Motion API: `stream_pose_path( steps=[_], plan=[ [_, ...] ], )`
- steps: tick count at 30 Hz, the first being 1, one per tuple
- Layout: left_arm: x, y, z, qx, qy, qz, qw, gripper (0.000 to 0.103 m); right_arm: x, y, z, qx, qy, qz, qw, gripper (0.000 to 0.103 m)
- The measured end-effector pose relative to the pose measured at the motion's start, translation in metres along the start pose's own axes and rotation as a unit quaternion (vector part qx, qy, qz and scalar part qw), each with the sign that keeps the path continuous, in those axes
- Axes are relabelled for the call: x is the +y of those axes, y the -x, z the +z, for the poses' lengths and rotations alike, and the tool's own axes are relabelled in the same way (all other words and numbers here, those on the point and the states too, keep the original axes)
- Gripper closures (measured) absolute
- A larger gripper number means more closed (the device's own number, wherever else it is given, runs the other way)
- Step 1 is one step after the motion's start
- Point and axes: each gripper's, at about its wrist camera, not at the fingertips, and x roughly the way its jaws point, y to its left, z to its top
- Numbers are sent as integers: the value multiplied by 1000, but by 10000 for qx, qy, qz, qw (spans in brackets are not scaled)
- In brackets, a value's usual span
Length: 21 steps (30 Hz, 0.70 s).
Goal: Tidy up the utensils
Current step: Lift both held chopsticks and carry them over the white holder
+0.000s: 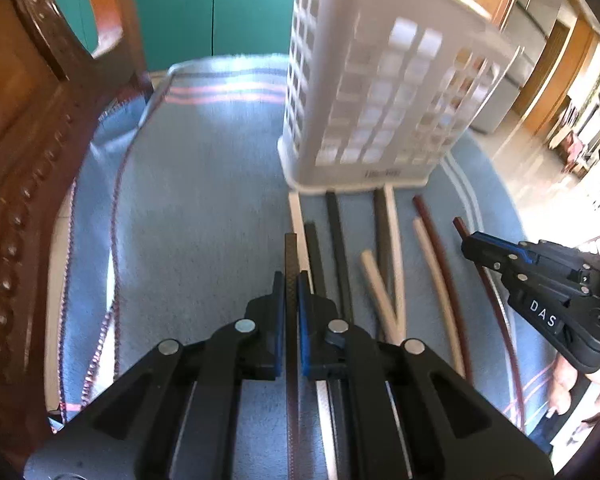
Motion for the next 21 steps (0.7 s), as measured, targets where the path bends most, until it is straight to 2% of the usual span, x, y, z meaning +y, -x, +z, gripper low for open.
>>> stream_pose_path(
  steps=[5,9,12,14,15,16,18,21],
  plan=[
    [-4,-11,-1,156,-136,162,9997,95,3,-7,-3,146,130,-152,9997,93],
    [-5,-13,-1,159,-182,250,9994,95,7,-9,-5,126,242,-394,9988,73],
    [-8,-11,0,150,-216,279,9993,95,10,-10,-9,94,303,-491,9983,72],
    [-8,-10,0,143,-221,281,9993,95,12,-11,-9,78,310,-477,9983,72],
    [-9,-9,-1,141,-236,281,9992,95,12,-11,-10,70,302,-438,9986,82],
    [-10,-8,-1,146,-234,281,9992,95,13,-10,-11,77,269,-261,9993,97],
    [-10,-4,-2,115,-200,266,9994,96,16,-6,-13,45,265,-144,9995,96],
    [-12,16,-2,-167,-127,143,9997,96,19,8,-11,-117,229,-14,9997,96]
  ],
)
